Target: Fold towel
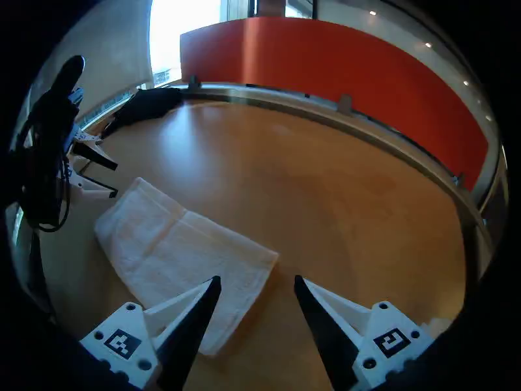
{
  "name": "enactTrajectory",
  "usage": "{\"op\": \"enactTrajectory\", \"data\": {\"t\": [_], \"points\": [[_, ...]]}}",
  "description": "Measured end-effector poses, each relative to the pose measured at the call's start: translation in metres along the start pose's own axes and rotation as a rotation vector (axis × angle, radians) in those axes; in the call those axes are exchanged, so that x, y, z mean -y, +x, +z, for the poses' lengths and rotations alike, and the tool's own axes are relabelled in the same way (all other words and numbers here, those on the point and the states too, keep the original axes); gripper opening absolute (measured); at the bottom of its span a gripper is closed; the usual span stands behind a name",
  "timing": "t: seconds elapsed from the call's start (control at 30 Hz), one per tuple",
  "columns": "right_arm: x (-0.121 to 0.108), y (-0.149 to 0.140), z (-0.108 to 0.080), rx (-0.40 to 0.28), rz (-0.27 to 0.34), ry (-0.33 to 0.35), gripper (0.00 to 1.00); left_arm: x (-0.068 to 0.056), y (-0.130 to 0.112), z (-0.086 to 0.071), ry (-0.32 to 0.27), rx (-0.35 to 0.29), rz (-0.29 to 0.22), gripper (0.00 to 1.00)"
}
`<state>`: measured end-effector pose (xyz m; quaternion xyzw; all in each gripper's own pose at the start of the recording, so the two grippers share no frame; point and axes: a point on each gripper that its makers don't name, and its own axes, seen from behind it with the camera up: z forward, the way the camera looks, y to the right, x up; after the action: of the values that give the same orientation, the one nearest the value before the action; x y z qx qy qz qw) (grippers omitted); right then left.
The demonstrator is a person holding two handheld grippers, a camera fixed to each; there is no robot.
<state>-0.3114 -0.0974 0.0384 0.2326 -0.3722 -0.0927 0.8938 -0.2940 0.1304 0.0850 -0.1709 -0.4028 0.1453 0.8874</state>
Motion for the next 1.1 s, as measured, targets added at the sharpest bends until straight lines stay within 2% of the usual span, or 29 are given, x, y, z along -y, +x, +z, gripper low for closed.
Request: {"op": "enactTrajectory", "data": {"t": [0.2, 0.8, 1.1], "points": [[0.000, -0.002, -0.006, -0.003, -0.007, -0.001, 0.87, 0.004, -0.006, -0.007, 0.012, -0.001, -0.017, 0.94], [0.012, -0.026, -0.030, 0.005, -0.008, 0.000, 0.87, -0.008, -0.037, -0.032, 0.015, -0.003, -0.078, 0.94], [0.019, -0.040, -0.039, 0.017, -0.029, 0.032, 0.87, -0.012, -0.051, -0.042, 0.026, -0.004, -0.114, 0.94]]}}
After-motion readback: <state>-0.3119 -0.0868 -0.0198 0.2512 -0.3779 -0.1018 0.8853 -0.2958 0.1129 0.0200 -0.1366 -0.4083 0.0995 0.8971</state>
